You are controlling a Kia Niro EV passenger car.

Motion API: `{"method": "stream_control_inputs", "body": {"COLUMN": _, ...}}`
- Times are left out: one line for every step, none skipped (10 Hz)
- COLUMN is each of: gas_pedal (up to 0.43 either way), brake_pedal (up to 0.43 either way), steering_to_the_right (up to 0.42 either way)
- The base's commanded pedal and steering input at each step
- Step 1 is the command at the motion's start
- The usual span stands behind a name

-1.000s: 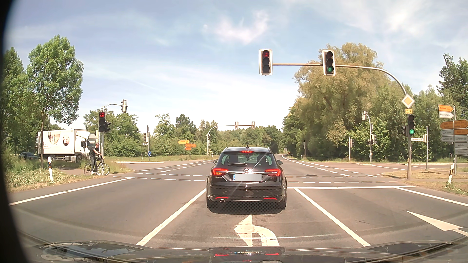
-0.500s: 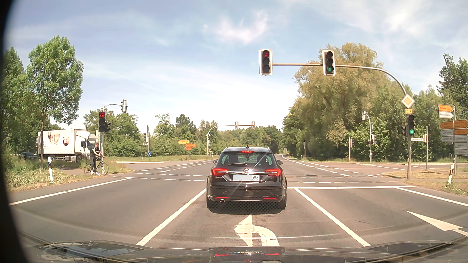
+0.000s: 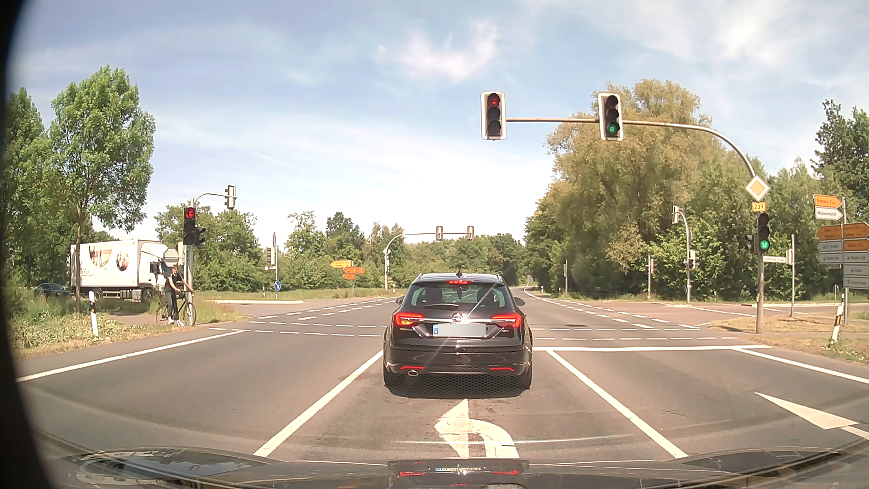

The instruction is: Follow the waypoints while adhering to traffic rules and regulations

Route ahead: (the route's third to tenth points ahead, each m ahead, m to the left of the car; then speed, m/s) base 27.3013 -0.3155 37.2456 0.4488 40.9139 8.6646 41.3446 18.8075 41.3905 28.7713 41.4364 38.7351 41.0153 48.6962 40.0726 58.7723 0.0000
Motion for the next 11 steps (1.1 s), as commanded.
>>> {"method": "stream_control_inputs", "body": {"gas_pedal": 0.000, "brake_pedal": 0.000, "steering_to_the_right": 0.004}}
{"method": "stream_control_inputs", "body": {"gas_pedal": 0.000, "brake_pedal": 0.000, "steering_to_the_right": 0.004}}
{"method": "stream_control_inputs", "body": {"gas_pedal": 0.000, "brake_pedal": 0.000, "steering_to_the_right": 0.004}}
{"method": "stream_control_inputs", "body": {"gas_pedal": 0.000, "brake_pedal": 0.000, "steering_to_the_right": 0.004}}
{"method": "stream_control_inputs", "body": {"gas_pedal": 0.000, "brake_pedal": 0.000, "steering_to_the_right": 0.004}}
{"method": "stream_control_inputs", "body": {"gas_pedal": 0.000, "brake_pedal": 0.000, "steering_to_the_right": 0.004}}
{"method": "stream_control_inputs", "body": {"gas_pedal": 0.000, "brake_pedal": 0.000, "steering_to_the_right": 0.004}}
{"method": "stream_control_inputs", "body": {"gas_pedal": 0.000, "brake_pedal": 0.000, "steering_to_the_right": 0.004}}
{"method": "stream_control_inputs", "body": {"gas_pedal": 0.000, "brake_pedal": 0.000, "steering_to_the_right": 0.004}}
{"method": "stream_control_inputs", "body": {"gas_pedal": 0.000, "brake_pedal": 0.000, "steering_to_the_right": 0.004}}
{"method": "stream_control_inputs", "body": {"gas_pedal": 0.000, "brake_pedal": 0.000, "steering_to_the_right": 0.004}}
